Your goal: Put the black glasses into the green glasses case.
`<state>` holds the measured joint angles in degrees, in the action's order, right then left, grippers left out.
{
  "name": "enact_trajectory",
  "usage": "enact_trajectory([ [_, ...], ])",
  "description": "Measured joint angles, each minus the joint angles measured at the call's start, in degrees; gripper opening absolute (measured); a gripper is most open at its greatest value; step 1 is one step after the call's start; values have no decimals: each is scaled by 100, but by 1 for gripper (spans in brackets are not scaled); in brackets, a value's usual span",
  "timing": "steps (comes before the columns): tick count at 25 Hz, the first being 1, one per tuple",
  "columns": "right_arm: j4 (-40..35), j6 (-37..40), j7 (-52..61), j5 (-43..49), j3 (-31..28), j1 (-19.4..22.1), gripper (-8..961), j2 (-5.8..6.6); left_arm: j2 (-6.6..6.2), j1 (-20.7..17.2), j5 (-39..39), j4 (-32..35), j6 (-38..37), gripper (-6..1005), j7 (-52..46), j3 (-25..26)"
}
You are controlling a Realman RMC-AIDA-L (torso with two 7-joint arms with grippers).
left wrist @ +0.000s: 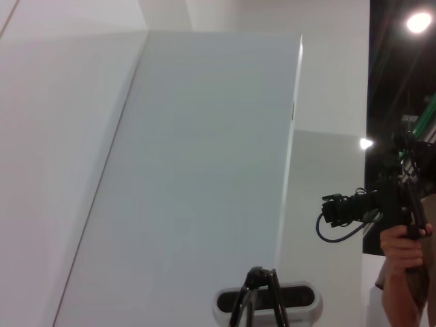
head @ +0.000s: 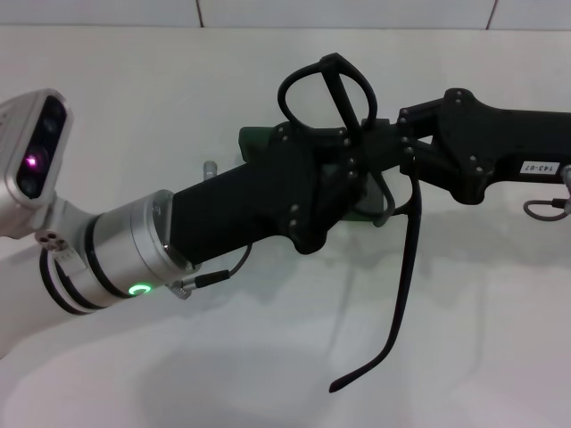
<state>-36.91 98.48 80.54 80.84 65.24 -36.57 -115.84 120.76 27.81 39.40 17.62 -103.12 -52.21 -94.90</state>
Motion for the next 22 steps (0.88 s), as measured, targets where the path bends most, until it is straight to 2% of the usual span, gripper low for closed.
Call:
enact_trajectory([
  [16,0,24,-53,2,-35,40,56,0,0,-22,-57,-14,-14,28,-24,-6],
  [22,27,5,-88,-2,-193,137,56,16,-34,-117,-29,20,-469,29,23,-98],
])
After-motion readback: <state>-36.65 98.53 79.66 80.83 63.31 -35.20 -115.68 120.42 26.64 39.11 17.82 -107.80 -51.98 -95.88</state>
